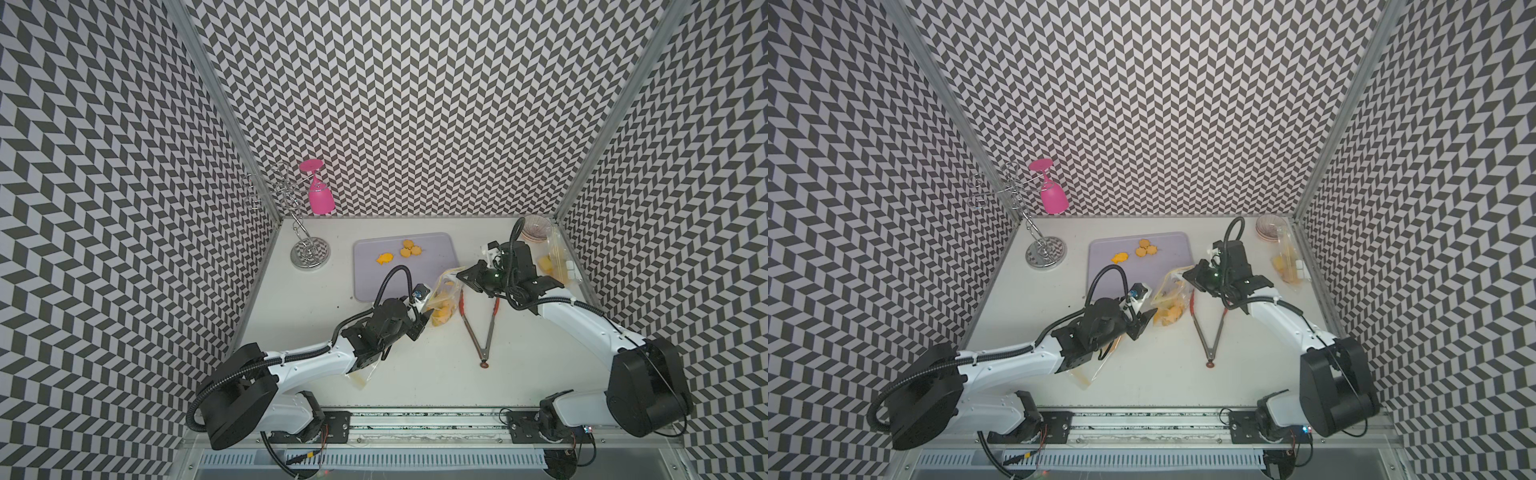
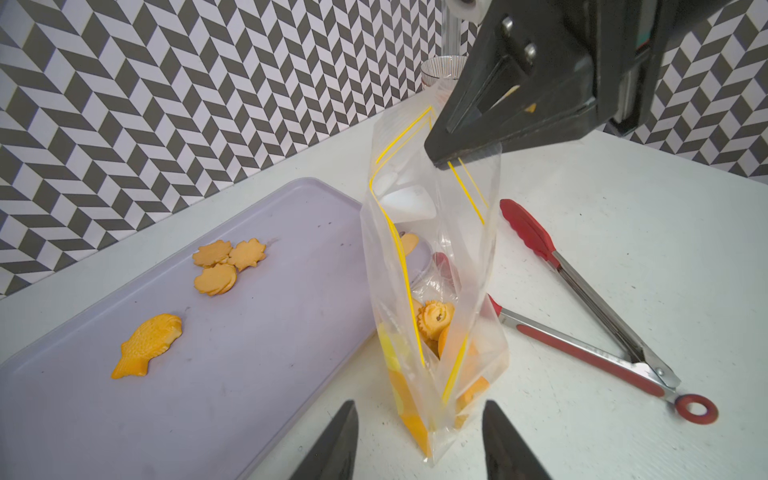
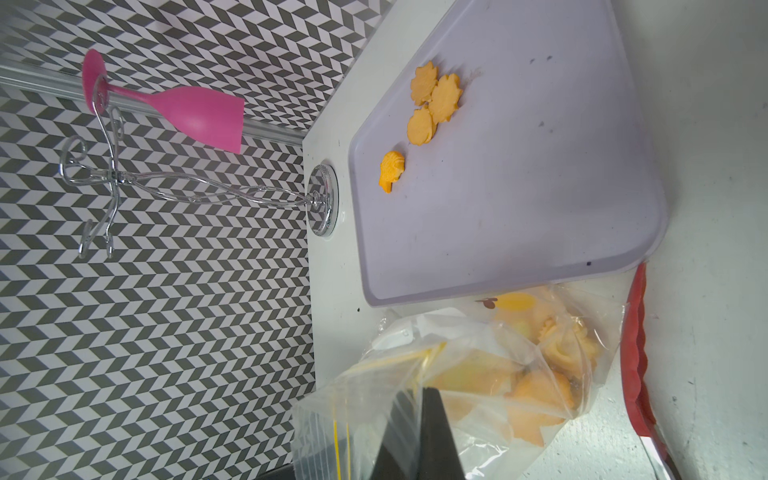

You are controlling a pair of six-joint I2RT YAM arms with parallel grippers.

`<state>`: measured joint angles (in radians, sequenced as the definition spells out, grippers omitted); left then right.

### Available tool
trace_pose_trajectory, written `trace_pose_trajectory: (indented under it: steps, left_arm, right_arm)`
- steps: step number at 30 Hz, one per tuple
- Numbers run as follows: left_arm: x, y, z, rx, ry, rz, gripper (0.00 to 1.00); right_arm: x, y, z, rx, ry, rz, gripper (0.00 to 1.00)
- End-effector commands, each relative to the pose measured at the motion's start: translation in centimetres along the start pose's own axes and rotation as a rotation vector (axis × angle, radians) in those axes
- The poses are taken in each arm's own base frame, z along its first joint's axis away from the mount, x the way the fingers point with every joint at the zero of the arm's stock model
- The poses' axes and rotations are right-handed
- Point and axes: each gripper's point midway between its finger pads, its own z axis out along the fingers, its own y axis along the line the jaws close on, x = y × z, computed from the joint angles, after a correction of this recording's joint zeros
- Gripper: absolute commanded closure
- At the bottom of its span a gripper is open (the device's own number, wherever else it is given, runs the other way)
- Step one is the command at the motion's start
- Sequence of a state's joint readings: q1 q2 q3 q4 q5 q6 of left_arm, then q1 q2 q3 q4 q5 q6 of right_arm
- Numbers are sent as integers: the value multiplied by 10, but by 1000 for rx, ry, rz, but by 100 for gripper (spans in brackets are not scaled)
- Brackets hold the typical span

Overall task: Put the cookies into a resealable bag to prevent moisture
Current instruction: Close the ziploc bag at the center of the board.

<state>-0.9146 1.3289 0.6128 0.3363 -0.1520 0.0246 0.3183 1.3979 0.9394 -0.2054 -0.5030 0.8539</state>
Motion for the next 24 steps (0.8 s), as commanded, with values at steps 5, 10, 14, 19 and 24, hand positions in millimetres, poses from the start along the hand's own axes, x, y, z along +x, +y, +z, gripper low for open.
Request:
trace_pose_trajectory:
  steps: [5, 10, 14, 19, 24]
  left_arm:
    - [-27, 1, 10, 1, -64, 29, 59]
    - [-22, -1, 14, 9, -50, 36, 65]
    - [-18, -3, 14, 27, -44, 45, 76]
    - [-21, 4, 15, 17, -46, 50, 91]
    - [-25, 8, 14, 35, -20, 60, 100]
  right_arm:
    - [-5, 8, -1, -43, -22, -26, 100]
    - [-6, 9, -1, -44, -23, -26, 100]
    - [-6, 8, -1, -45, -21, -24, 100]
    - [-4, 9, -2, -46, -18, -28, 100]
    - [-6, 19, -12, -63, -41, -72, 100]
